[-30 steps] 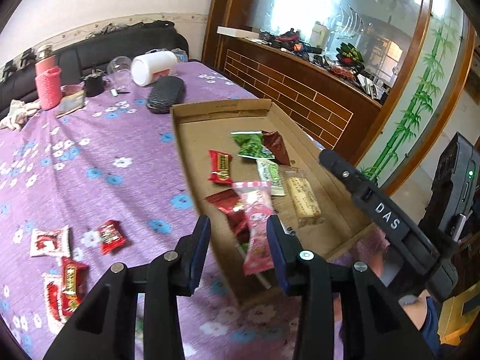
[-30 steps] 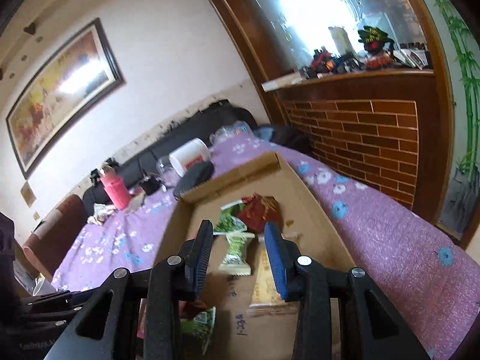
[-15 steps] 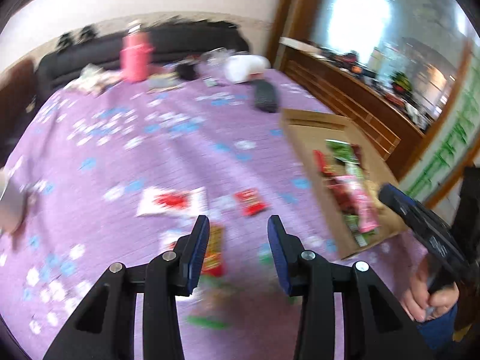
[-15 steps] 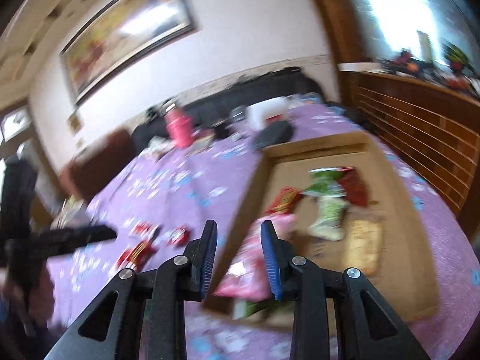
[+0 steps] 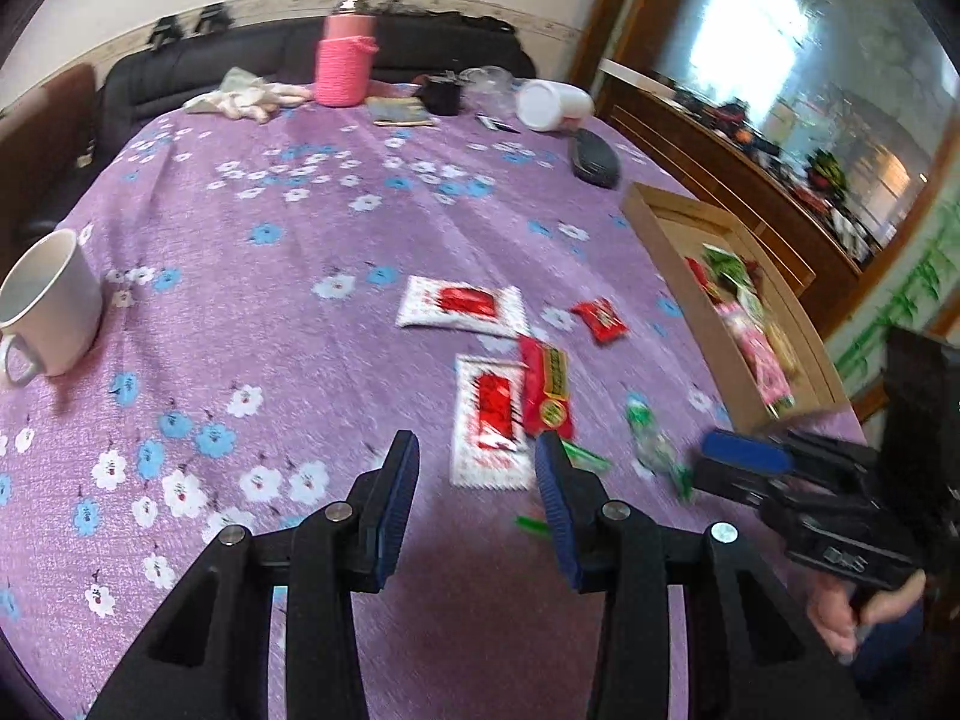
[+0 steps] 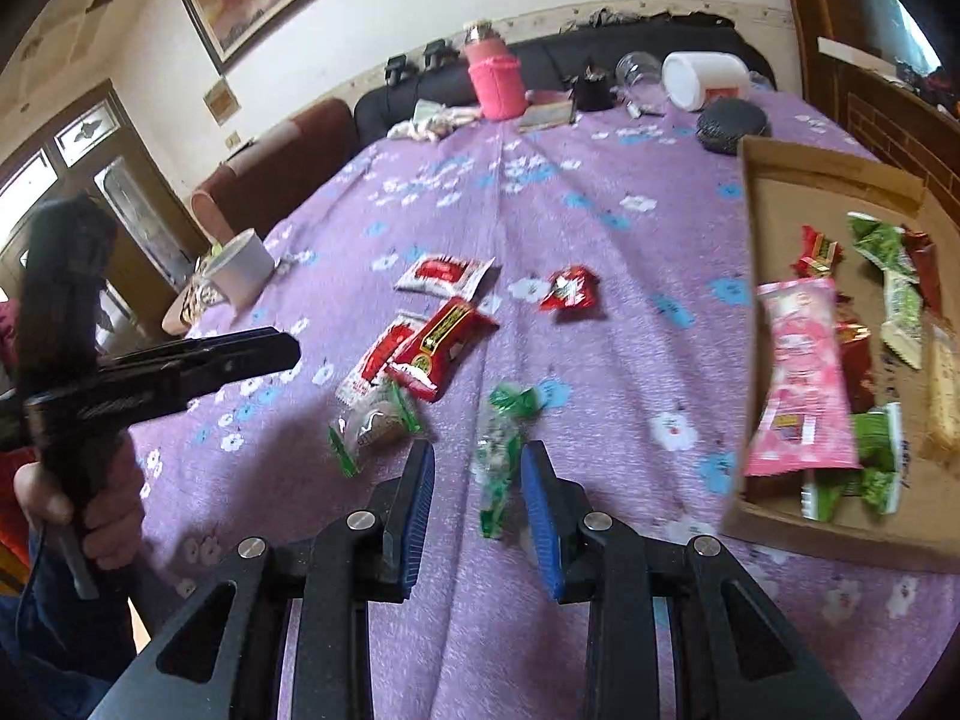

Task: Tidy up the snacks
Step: 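Grasp a green-twist candy with the right tool while the left tool grasps a clear zip bag, then carry both snacks over the tray and open the left tool to drop the bag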

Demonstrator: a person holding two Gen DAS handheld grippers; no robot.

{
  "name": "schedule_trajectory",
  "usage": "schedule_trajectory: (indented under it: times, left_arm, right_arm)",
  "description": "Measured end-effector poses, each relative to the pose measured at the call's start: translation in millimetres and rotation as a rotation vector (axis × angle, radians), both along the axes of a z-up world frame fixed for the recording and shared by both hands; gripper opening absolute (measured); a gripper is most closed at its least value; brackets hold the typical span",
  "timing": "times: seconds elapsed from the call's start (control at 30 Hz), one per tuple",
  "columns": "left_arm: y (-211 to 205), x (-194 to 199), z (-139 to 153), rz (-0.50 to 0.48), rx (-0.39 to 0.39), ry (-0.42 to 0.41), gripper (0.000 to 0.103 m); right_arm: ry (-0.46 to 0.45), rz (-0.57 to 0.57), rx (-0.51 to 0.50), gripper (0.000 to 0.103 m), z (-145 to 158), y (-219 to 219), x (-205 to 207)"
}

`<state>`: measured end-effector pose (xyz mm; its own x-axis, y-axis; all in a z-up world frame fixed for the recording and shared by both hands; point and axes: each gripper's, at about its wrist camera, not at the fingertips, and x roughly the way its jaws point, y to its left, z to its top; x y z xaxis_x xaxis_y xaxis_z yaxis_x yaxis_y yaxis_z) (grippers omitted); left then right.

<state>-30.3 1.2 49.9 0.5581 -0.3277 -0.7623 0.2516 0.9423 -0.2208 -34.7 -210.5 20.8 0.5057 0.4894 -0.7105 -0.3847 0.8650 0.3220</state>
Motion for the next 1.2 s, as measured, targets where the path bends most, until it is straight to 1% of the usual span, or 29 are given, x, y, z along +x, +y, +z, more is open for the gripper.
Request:
schedule_trajectory:
  times: [0.07, 0.23, 0.3, 0.43, 0.47, 0.63, 0.77, 0.8, 0.87, 0.97, 1.2]
  left_arm:
    - [-6, -7, -1, -0.038, 0.015, -0.008, 0.039]
    - [-26, -12, -7, -0.119, 0.043, -0.005, 0.039]
    - [-31, -12, -10, -0.129, 0.057, 0.003, 0.039]
    - [-41, -9, -19, -0.145, 0.089, 0.022, 0.039]
    - [-46, -8, -23, -0.15, 0.112, 0.023, 0.039]
    - [-59, -1, -31, -0.156, 0.159, 0.02, 0.038]
    - [-66, 7, -41, -0.142, 0.196, 0.034, 0.033]
    - [-69, 6, -40, -0.14, 0.208, 0.013, 0.033]
    - [-72, 6, -41, -0.135, 0.228, -0.001, 0.031]
    - [-73, 7, -41, -0.124, 0.231, -0.009, 0.031]
    - [-71, 7, -41, -0.115, 0.21, -0.012, 0.03]
  right_arm:
    - [-0.009, -0.007, -0.027, 0.032, -3, 5, 3]
    - [-0.002, -0.013, -0.039, 0.032, -10, 9, 7]
    - [0.006, -0.021, -0.032, 0.015, -12, 7, 8]
    - [0.012, -0.037, 0.005, 0.015, -12, 0, 9]
    - [0.012, -0.039, 0.01, 0.015, -12, -1, 9]
    - [0.011, -0.044, 0.043, 0.015, -12, -6, 10]
    - [0.008, -0.045, 0.053, 0.015, -11, -7, 9]
    - [0.008, -0.045, 0.053, 0.015, -11, -6, 9]
    - [0.019, -0.042, 0.043, 0.015, -13, -4, 10]
    - [0.025, -0.036, 0.013, 0.015, -14, 0, 10]
    - [0.047, -0.024, 0.003, 0.017, -17, 5, 12]
